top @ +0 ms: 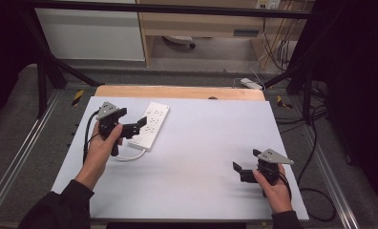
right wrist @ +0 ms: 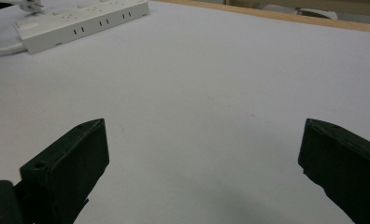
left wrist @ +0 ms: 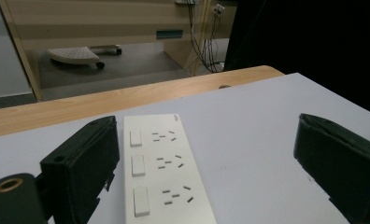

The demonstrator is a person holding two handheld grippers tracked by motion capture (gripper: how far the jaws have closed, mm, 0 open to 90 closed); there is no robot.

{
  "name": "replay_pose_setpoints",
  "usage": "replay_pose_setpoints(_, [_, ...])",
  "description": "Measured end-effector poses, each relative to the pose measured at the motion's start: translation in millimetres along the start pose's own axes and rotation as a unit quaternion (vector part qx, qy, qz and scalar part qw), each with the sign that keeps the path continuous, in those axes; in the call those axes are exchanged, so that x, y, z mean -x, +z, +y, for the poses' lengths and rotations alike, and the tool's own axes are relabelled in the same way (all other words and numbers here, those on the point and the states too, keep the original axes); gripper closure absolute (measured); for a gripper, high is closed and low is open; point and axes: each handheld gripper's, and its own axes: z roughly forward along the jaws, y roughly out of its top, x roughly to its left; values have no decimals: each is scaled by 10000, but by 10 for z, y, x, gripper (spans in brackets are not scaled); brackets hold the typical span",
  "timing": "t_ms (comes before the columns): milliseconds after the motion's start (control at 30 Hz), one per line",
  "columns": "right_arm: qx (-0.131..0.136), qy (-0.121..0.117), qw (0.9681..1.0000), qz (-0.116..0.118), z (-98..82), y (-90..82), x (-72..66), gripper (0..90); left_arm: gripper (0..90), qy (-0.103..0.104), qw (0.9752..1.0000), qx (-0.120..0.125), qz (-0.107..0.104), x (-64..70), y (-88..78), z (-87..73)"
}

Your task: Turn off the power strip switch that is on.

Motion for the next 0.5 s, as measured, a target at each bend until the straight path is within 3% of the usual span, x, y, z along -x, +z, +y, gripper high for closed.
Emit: replay_pose_setpoints(500, [-11, 10, 10000, 8, 1, 0, -4, 21, 69, -52, 9998, 123, -151, 62, -359, -42])
